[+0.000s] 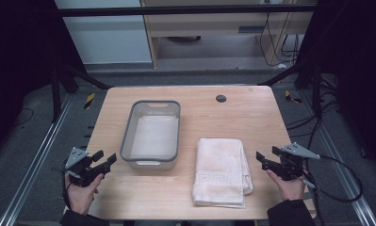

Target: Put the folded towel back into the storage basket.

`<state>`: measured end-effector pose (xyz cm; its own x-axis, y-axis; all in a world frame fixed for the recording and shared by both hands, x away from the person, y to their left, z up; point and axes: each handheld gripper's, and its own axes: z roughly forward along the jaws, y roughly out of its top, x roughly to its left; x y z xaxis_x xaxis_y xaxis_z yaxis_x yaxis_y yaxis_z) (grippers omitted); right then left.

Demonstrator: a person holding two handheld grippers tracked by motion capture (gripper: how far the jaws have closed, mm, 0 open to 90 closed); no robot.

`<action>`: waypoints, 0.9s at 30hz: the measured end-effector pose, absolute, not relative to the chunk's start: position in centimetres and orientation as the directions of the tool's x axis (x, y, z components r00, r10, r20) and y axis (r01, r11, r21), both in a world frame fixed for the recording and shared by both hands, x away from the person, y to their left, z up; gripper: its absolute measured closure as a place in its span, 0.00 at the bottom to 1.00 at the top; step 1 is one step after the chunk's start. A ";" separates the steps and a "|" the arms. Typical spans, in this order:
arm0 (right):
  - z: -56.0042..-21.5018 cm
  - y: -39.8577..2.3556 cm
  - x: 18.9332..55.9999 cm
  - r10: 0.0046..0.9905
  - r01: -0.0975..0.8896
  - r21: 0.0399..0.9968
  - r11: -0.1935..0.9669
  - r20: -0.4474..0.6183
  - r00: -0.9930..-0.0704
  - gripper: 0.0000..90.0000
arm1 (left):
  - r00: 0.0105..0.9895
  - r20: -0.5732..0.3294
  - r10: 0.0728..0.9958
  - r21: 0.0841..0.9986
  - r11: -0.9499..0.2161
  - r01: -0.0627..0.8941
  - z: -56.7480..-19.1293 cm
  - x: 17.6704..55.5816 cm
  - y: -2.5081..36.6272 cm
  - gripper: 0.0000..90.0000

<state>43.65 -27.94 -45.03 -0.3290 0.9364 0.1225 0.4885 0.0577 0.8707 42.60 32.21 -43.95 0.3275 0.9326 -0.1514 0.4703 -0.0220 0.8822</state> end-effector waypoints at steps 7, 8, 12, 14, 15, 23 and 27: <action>-44.1 -27.6 43.6 0.929 0.481 0.874 0.070 0.118 -0.350 0.33 | 0.338 -0.152 0.929 0.887 -0.023 0.461 -43.4 42.6 31.7 0.44; -44.1 -27.6 43.6 0.929 0.481 0.874 0.070 0.118 -0.350 0.33 | 0.341 -0.155 0.927 0.888 -0.021 0.460 -43.3 42.7 31.7 0.44; -43.7 -27.4 43.8 0.924 0.484 0.871 0.087 0.111 -0.366 0.34 | 0.343 -0.157 0.926 0.894 -0.015 0.449 -42.7 42.7 31.6 0.44; -43.6 -27.3 43.8 0.922 0.484 0.870 0.090 0.111 -0.371 0.34 | 0.345 -0.153 0.926 0.895 -0.018 0.445 -42.4 42.8 31.4 0.44; -43.5 -27.3 43.8 0.922 0.486 0.869 0.089 0.113 -0.371 0.34 | 0.348 -0.153 0.925 0.895 -0.019 0.445 -42.3 42.8 31.4 0.44; -42.6 -27.1 44.0 0.918 0.475 0.876 0.084 0.117 -0.378 0.34 | 0.361 -0.151 0.920 0.897 -0.025 0.441 -41.7 42.9 31.0 0.44; -42.0 -26.9 44.2 0.916 0.468 0.880 0.077 0.123 -0.382 0.35 | 0.369 -0.149 0.917 0.904 -0.025 0.427 -41.2 43.0 30.5 0.45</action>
